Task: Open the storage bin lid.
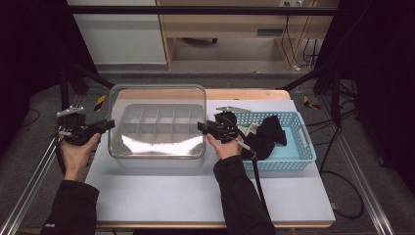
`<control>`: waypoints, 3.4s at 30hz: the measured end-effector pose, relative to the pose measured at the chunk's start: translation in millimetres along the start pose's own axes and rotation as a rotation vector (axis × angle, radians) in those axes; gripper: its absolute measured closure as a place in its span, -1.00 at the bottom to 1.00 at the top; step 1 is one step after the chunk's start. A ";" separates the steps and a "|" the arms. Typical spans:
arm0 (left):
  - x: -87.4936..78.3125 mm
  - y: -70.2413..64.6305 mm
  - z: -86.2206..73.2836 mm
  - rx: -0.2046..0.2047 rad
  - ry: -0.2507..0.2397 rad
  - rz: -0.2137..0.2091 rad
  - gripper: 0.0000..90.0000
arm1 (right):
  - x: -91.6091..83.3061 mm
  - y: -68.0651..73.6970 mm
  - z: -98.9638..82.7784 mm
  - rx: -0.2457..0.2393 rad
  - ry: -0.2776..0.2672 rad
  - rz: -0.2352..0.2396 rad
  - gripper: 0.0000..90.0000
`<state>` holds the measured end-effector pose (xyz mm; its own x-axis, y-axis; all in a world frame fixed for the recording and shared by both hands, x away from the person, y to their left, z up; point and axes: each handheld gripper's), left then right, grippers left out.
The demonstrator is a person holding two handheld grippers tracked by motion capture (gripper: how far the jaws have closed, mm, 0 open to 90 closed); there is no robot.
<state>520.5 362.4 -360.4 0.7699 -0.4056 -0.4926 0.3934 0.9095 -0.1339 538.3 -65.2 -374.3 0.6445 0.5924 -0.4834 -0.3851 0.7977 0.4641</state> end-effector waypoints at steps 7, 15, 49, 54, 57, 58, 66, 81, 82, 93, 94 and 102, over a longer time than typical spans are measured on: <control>-17.3 -9.3 0.1 0.023 -0.036 0.020 0.50 | -16.5 5.2 0.0 -0.014 -0.016 0.019 0.45; -33.1 -19.0 -0.9 0.058 -0.065 0.031 0.56 | -33.3 9.8 -2.5 -0.023 -0.028 0.035 0.53; -102.5 -79.9 -24.0 0.121 -0.103 -0.006 0.59 | -125.1 21.4 -43.3 -0.107 -0.047 0.117 0.61; -112.5 -86.2 -32.3 0.122 -0.098 -0.002 0.59 | -133.4 22.7 -55.8 -0.113 -0.029 0.129 0.61; -118.4 -90.1 -37.0 0.128 -0.099 -0.003 0.59 | -137.7 24.8 -65.6 -0.121 -0.009 0.126 0.61; -121.0 -91.8 -39.7 0.130 -0.098 -0.004 0.59 | -139.3 25.0 -68.1 -0.122 -0.008 0.125 0.61; -134.9 -96.8 -57.1 0.117 -0.091 -0.014 0.60 | -146.6 26.6 -81.1 -0.125 0.001 0.147 0.61; -140.2 -99.6 -92.5 0.092 -0.027 -0.029 0.60 | -150.9 23.9 -109.1 -0.122 0.046 0.166 0.63; -139.6 -99.5 -94.4 0.090 -0.021 -0.030 0.60 | -150.6 23.4 -111.0 -0.121 0.048 0.168 0.64; -132.9 -99.6 -116.2 0.060 0.026 -0.029 0.60 | -145.1 18.3 -127.6 -0.107 0.096 0.153 0.63; -132.6 -99.3 -118.1 0.058 0.030 -0.030 0.60 | -144.3 17.9 -129.2 -0.107 0.096 0.152 0.64; -128.1 -97.8 -134.1 0.046 0.067 -0.028 0.59 | -138.5 14.6 -141.9 -0.096 0.122 0.144 0.63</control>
<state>316.0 337.6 -399.6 0.7240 -0.4221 -0.5456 0.4376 0.8924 -0.1097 349.7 -119.6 -405.9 0.4959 0.7057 -0.5061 -0.5327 0.7074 0.4645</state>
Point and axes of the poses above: each handheld gripper's, and its own axes: x roughly forward along the jaws, z roughly out of its top, y roughly to its left, and after that the axes turned 7 degrees about x, right-handed
